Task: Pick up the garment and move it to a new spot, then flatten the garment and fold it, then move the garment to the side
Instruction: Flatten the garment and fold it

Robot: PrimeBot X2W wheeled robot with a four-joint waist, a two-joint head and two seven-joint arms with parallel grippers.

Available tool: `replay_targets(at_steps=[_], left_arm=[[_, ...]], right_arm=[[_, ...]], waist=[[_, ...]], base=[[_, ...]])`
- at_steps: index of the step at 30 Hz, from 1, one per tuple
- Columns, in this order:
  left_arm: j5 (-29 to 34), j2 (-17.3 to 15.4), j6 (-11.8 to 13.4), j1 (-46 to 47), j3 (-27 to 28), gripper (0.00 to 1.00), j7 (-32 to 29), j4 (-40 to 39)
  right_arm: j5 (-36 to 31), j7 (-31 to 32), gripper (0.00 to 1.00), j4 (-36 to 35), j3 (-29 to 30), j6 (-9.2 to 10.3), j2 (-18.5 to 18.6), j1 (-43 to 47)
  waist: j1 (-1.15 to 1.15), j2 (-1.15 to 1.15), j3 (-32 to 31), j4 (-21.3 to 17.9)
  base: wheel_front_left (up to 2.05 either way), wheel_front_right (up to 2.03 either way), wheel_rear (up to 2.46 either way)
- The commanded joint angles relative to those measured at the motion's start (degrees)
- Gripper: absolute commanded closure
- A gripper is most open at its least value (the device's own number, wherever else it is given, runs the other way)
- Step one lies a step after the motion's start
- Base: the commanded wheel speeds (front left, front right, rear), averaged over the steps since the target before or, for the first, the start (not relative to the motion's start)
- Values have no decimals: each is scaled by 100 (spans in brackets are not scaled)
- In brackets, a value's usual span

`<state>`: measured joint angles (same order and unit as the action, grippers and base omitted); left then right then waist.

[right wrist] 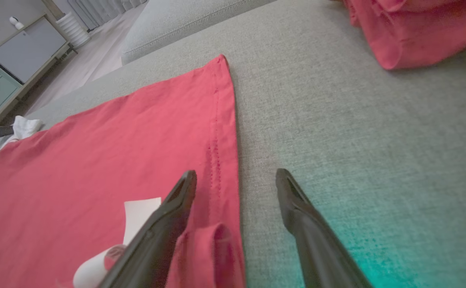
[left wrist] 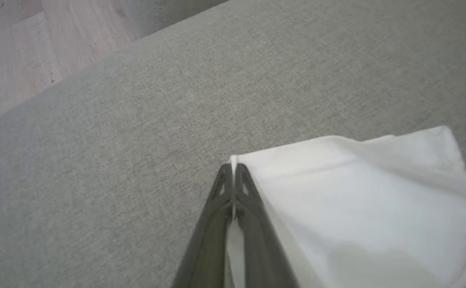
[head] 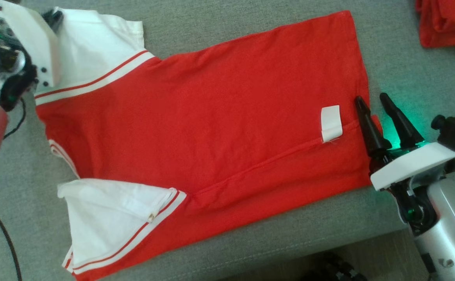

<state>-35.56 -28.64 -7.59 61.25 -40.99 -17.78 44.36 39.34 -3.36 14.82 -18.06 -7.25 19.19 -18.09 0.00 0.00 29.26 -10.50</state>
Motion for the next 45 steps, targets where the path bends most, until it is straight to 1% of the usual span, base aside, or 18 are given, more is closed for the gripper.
replay_targets(at_steps=[1,3,6,11,16,20,25,28,33,36,37,38,39,40,42,43,44,45], left_arm=[[-39,-278,10,107,55,100,72,-104],[18,-306,10,153,-44,100,342,-181],[140,-286,10,203,-154,100,807,-230],[249,-160,10,250,-310,100,1327,-276],[341,-45,10,341,-445,100,1746,-403],[378,80,10,374,-522,100,1972,-437],[304,165,10,379,-688,100,2126,-485],[261,166,10,394,-775,100,2186,-463],[209,186,10,429,-907,100,2259,-376],[162,198,10,472,-1001,100,2312,-294],[162,198,10,472,-1001,100,2312,-294],[168,198,10,483,-1037,100,2325,-269],[178,194,10,493,-1077,100,2337,-240],[178,194,10,502,-1109,100,2357,-214],[175,200,10,526,-1164,100,2403,-156],[183,199,10,541,-1193,100,2436,-126],[186,202,10,556,-1217,100,2470,-95],[205,203,10,577,-1252,100,2508,-69]], right_arm=[[102,-19,0,-130,-76,-24,114,16],[121,113,0,-148,-128,-24,154,-42],[97,278,0,-142,-43,-24,150,-240],[-356,807,0,224,179,-24,90,-846],[-861,1489,0,950,205,-24,-8,-1677],[-1276,1846,0,1687,171,-24,-136,-2275],[-1606,1991,0,2338,88,-24,-350,-2741],[-1635,2030,0,2614,79,-24,-467,-2894],[-1689,1943,0,2944,87,-24,-520,-3035],[-1689,1794,11,3109,96,-24,-536,-3143],[-1689,1794,11,3109,96,-24,-536,-3143],[-1688,1763,21,3150,95,-24,-538,-3166],[-1673,1741,41,3186,85,-24,-549,-3183],[-1644,1723,55,3219,78,-24,-561,-3200],[-1632,1677,74,3276,44,-24,-553,-3242],[-1623,1643,95,3296,28,-24,-550,-3265],[-1617,1602,100,3313,15,-24,-546,-3288],[-1618,1549,100,3328,8,-24,-537,-3313]], waist=[[0,0,-25,21],[0,0,-72,54],[0,0,-153,125],[0,0,-303,302],[0,0,-415,498],[0,0,-472,628],[0,0,-528,734],[0,0,-545,773],[0,0,-565,828],[0,0,-575,851],[0,0,-575,851],[0,0,-580,855],[0,0,-584,857],[0,0,-589,859],[0,0,-598,863],[0,0,-601,863],[0,0,-604,861],[0,0,-605,858]], base=[[0,0,0],[0,0,0],[0,0,0],[0,0,0],[0,0,0],[0,0,0],[0,0,0],[0,0,0],[0,0,0],[0,0,0],[0,0,0],[0,0,0],[0,0,0],[0,0,0],[0,0,0],[0,0,0],[0,0,0],[0,0,0]])
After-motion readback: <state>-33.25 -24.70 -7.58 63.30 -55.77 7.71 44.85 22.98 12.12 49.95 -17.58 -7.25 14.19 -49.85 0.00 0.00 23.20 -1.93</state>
